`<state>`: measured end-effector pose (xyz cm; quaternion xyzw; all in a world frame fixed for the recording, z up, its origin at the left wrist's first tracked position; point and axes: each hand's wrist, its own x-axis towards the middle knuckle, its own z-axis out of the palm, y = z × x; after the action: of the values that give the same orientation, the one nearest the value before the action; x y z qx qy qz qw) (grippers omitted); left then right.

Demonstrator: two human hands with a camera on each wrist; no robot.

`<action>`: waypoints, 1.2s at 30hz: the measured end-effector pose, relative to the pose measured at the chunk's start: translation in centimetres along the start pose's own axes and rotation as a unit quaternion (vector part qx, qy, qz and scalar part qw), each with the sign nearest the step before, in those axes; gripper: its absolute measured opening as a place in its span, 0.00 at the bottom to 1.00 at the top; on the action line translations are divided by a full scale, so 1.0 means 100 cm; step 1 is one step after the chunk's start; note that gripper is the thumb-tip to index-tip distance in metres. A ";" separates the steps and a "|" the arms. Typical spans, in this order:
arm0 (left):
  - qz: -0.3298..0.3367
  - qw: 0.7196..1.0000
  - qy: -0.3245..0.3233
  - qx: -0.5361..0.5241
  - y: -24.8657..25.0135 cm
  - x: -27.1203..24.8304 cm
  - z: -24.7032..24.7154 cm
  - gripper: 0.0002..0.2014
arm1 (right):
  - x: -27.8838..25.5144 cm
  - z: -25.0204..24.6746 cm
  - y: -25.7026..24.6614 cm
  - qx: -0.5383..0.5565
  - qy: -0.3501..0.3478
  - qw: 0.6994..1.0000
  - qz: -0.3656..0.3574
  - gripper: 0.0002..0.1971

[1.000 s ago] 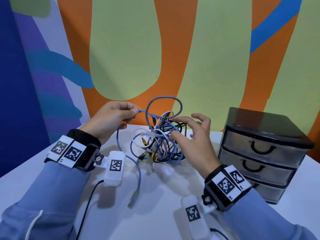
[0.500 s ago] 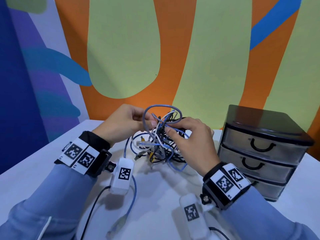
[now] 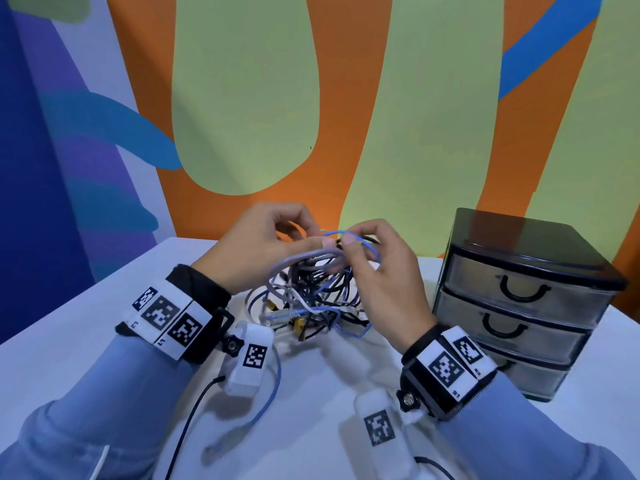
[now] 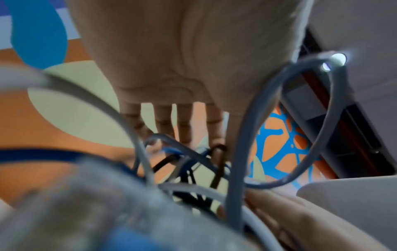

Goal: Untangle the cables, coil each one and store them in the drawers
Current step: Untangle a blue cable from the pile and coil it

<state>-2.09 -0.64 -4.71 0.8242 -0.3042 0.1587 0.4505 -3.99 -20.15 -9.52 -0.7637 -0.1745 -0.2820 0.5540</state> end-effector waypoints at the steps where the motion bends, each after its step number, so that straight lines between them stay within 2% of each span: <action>1: -0.003 0.999 0.019 0.038 -0.005 0.000 -0.003 0.15 | 0.000 -0.001 -0.004 0.041 0.013 0.999 0.015 0.03; 4: -0.025 0.988 0.038 0.145 -0.016 0.000 -0.013 0.15 | 0.001 -0.005 -0.013 0.127 0.070 0.989 0.036 0.04; 9: -0.052 0.963 0.028 0.263 -0.020 0.000 -0.016 0.07 | 0.003 -0.004 -0.013 0.187 0.129 0.974 0.001 0.04; 12: -0.054 0.961 0.019 0.269 -0.021 -0.001 -0.018 0.12 | 0.003 -0.004 -0.015 0.221 0.144 0.965 -0.005 0.04; 14: -0.060 0.964 0.036 0.257 -0.022 0.000 -0.019 0.14 | 0.003 -0.006 -0.019 0.236 0.124 0.964 0.000 0.03; 16: -0.063 0.969 0.064 0.230 -0.024 0.002 -0.018 0.14 | 0.001 -0.008 -0.024 0.248 0.084 0.965 0.010 0.07; 18: -0.046 0.975 0.093 0.194 -0.023 0.002 -0.017 0.13 | 0.000 -0.009 -0.028 0.275 0.026 0.961 0.017 0.16; 21: -0.008 0.983 0.132 0.129 -0.021 0.003 -0.015 0.16 | -0.002 -0.011 -0.033 0.353 -0.064 0.932 0.046 0.35; 23: -0.007 0.982 0.181 0.053 -0.019 0.006 -0.016 0.19 | -0.002 -0.012 -0.034 0.375 -0.108 0.918 0.074 0.40; 24: -0.011 0.976 0.216 0.031 -0.017 0.007 -0.018 0.20 | -0.002 -0.011 -0.033 0.369 -0.120 0.917 0.089 0.40; 26: -0.015 0.960 0.278 -0.034 -0.013 0.008 -0.021 0.20 | -0.002 -0.005 -0.028 0.316 -0.129 0.934 0.103 0.33; 28: -0.002 0.942 0.308 -0.131 -0.007 0.009 -0.023 0.18 | -0.004 0.000 -0.024 0.250 -0.138 0.953 0.100 0.25; 32: 0.024 0.933 0.292 -0.211 -0.001 0.007 -0.023 0.17 | -0.005 0.005 -0.021 0.192 -0.134 0.969 0.081 0.16; 36: 0.035 0.932 0.214 -0.291 0.007 0.003 -0.022 0.12 | -0.006 0.008 -0.012 0.142 -0.135 0.980 0.041 0.23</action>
<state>-2.28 0.77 -2.88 0.5926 -0.2620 0.2518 0.7189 -4.98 -18.94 -9.23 -0.7149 -0.2540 -0.1258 0.6392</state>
